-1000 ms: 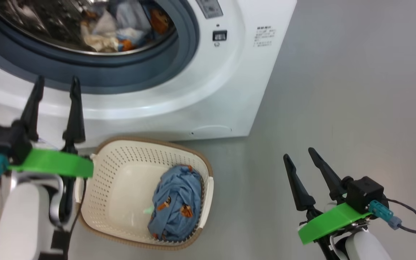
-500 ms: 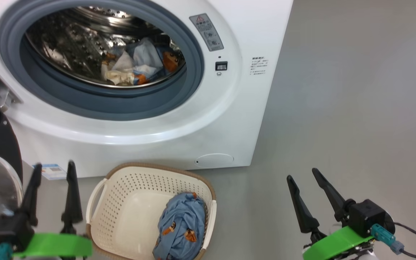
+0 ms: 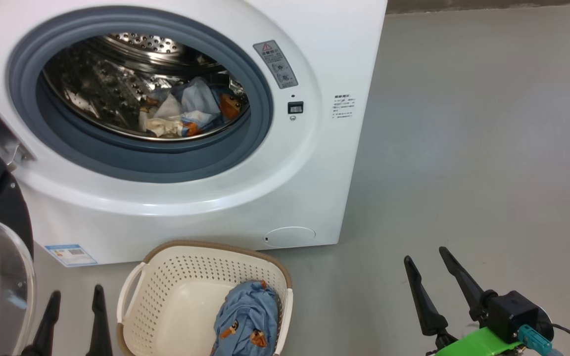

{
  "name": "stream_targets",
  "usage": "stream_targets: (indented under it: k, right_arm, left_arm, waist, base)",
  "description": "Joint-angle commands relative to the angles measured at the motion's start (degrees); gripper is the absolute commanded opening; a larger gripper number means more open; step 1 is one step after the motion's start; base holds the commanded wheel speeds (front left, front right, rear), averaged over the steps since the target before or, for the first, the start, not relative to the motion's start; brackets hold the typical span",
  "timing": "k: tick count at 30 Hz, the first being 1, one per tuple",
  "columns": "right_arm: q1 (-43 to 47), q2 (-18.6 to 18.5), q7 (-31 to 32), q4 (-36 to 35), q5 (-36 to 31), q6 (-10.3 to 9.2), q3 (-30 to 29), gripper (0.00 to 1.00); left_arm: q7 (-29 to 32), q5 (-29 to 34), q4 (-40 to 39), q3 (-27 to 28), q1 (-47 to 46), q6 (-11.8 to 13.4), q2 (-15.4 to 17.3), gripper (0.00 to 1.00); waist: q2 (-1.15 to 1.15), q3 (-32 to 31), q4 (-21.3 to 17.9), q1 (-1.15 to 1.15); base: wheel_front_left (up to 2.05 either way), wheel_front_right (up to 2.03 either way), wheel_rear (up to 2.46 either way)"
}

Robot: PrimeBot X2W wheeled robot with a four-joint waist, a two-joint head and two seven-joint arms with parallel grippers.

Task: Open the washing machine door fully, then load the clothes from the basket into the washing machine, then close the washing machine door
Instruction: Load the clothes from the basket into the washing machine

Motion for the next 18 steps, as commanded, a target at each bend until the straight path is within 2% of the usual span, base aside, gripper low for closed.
stream_targets:
  k: [1, 10, 18]
  right_arm:
    - [-0.1, 0.1, -0.69, -1.72, -0.61, 0.35, 1.25, 1.0]
    - [0.65, 0.1, -0.69, -2.24, -0.59, 0.35, 0.96, 1.0]
    - [0.37, 0.1, -0.69, -2.09, -0.38, 0.35, 0.75, 1.0]
  left_arm:
    - [-0.19, -0.74, -1.3, 1.79, -0.13, 0.76, 0.33, 1.0]
    - [-0.19, -1.84, -1.1, 0.88, 0.99, 2.15, 0.3, 1.0]
    - [-0.19, -2.42, -0.99, 0.18, 0.69, 2.21, 0.3, 1.0]
  waist:
    - [0.0, -0.15, -0.28, 0.0]
    - [0.0, -0.09, -0.36, 0.0]
    - [0.0, 0.72, 0.13, 0.0]
  base:
    - [0.0, 0.0, 0.0]
    - [0.0, 0.0, 0.0]
    - [0.0, 0.0, 0.0]
